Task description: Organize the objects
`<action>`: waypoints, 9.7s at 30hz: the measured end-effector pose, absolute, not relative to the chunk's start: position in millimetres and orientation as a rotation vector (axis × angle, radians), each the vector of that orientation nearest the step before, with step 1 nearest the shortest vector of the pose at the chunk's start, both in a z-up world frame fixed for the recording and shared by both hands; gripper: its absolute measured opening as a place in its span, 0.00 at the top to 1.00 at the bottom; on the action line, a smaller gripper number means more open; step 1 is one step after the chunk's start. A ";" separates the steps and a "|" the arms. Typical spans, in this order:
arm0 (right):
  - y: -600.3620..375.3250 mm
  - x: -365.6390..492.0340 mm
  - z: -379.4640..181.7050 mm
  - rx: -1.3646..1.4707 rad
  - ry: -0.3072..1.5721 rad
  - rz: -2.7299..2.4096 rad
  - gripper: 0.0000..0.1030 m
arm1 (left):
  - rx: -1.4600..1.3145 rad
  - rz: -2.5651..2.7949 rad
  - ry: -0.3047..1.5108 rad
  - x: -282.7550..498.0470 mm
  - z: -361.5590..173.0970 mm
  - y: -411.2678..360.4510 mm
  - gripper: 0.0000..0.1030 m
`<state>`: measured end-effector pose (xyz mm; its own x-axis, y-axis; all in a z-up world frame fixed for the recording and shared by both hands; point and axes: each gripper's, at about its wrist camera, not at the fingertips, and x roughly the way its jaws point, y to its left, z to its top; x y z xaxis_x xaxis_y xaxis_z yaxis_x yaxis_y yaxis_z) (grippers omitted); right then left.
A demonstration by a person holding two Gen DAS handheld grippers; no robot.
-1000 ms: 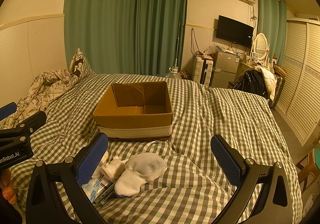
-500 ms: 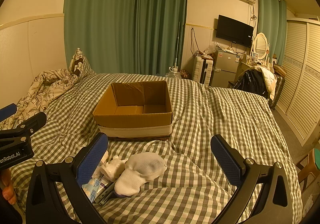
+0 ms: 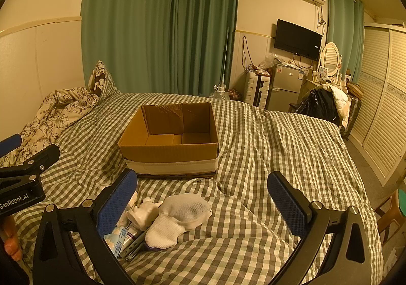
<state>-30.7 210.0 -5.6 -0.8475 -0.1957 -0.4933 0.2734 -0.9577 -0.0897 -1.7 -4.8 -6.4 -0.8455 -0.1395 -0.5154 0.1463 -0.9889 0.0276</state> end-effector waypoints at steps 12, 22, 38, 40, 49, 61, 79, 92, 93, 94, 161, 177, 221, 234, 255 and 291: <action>208.5 -40.9 -22.3 0.785 0.232 -2.790 0.00 | 0.888 -2.851 0.025 -13.6 -27.2 -6.4 0.00; 203.3 -64.1 -52.0 0.953 0.266 -2.734 0.00 | 1.222 -2.730 -0.020 -37.0 -94.8 -1.1 0.00; 182.5 -88.8 -108.6 1.238 0.304 -2.589 0.02 | 1.653 -2.686 0.062 -35.2 -183.0 21.8 0.16; 180.8 -90.2 -111.9 1.253 0.297 -2.568 0.07 | 1.671 -2.694 0.094 -34.1 -185.1 21.3 0.27; 167.0 -90.5 -123.3 1.303 0.332 -2.477 0.42 | 1.672 -2.713 0.081 -24.6 -176.0 21.2 0.45; 174.9 -76.4 -93.1 1.153 0.301 -2.580 0.94 | 1.489 -2.774 0.120 -17.2 -131.6 -3.6 0.45; 163.9 -96.9 -134.5 1.380 0.336 -2.453 0.47 | 1.469 -2.732 0.212 -26.7 -135.2 -25.9 0.45; 168.5 -82.4 -58.2 1.079 0.230 -2.543 0.64 | 1.342 -2.826 0.224 -51.1 -88.6 -32.8 0.45; 167.7 -86.1 -51.2 1.058 0.231 -2.549 0.64 | 1.328 -2.841 0.216 -58.0 -82.3 -31.9 0.45; 167.0 -92.1 -43.5 1.034 0.234 -2.557 0.64 | 1.309 -2.857 0.203 -66.3 -75.4 -30.2 0.45; 164.2 -107.2 -87.6 1.112 0.295 -2.625 0.14 | 1.349 -2.711 0.016 -76.2 -137.4 -34.5 0.00; 161.9 -113.3 -102.2 1.185 0.276 -2.599 0.14 | 1.500 -2.730 0.085 -85.7 -164.5 -5.2 0.00; 98.3 -106.7 -152.7 1.347 0.363 -2.357 0.48 | 1.367 -2.702 0.138 -47.8 -123.6 -70.8 0.03; 116.3 -75.2 -87.0 1.140 0.311 -2.433 0.49 | 1.265 -2.780 0.102 -37.6 -80.0 -52.2 0.03; 145.2 -226.3 11.9 0.960 0.201 -2.585 0.49 | 1.146 -2.943 0.002 -211.6 -20.5 -2.9 0.03; 163.6 -123.0 52.1 0.884 0.305 -2.662 0.32 | 1.078 -2.920 -0.007 -135.5 -3.9 -36.1 0.00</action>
<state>-123.0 163.6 52.1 -0.7580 -0.2309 -0.6100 0.3628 -0.9264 -0.1002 -135.5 -36.1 -3.9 -0.7598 -0.0290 -0.6495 0.0258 -0.9996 0.0145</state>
